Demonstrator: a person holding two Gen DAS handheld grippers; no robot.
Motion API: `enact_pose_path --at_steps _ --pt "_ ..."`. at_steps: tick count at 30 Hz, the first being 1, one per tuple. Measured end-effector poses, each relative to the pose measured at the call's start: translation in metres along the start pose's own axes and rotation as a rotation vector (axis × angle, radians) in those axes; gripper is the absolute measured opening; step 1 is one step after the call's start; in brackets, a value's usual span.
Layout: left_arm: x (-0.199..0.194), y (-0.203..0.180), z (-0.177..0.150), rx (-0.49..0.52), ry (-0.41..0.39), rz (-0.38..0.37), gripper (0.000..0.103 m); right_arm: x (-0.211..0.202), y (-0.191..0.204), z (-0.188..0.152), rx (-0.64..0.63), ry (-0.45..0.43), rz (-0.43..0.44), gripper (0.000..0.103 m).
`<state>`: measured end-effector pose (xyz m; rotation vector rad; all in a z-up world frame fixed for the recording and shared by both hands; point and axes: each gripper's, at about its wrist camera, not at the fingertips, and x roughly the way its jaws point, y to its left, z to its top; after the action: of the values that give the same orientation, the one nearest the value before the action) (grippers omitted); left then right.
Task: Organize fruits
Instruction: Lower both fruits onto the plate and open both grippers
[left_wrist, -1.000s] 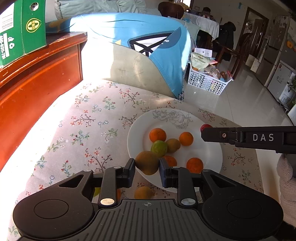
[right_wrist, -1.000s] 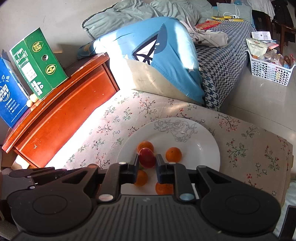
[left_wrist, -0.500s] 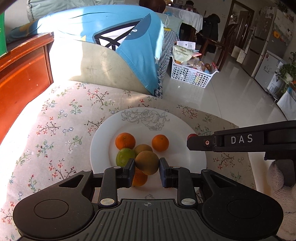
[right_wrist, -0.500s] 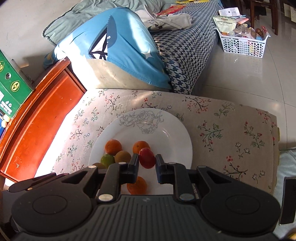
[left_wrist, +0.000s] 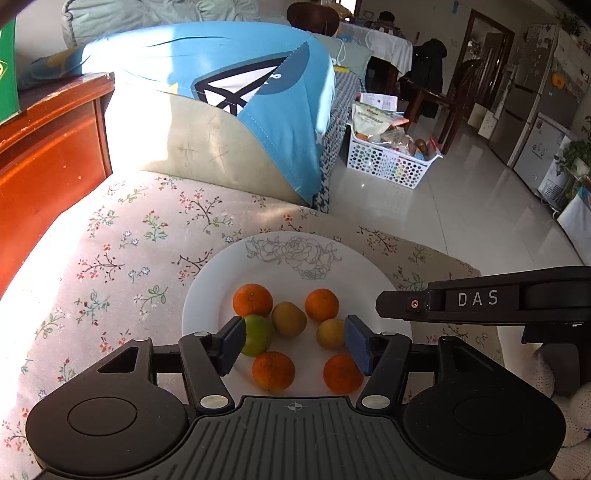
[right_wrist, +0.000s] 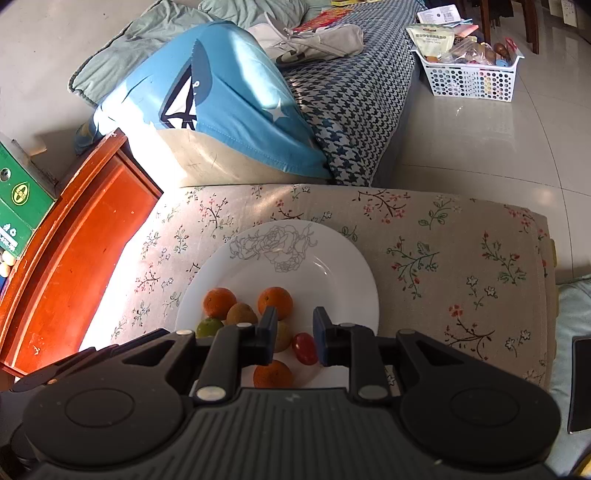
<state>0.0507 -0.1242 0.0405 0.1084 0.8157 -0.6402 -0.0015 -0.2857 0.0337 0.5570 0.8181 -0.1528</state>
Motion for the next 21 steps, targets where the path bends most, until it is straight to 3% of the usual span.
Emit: enact_pose_path --at_steps 4,21 --pt "-0.007 0.007 0.004 -0.017 -0.011 0.031 0.068 -0.001 0.002 0.0 -0.006 -0.003 0.016 0.024" --pt "-0.04 0.056 0.0 -0.101 0.004 0.118 0.077 -0.002 0.038 -0.02 -0.179 0.026 0.122 0.025"
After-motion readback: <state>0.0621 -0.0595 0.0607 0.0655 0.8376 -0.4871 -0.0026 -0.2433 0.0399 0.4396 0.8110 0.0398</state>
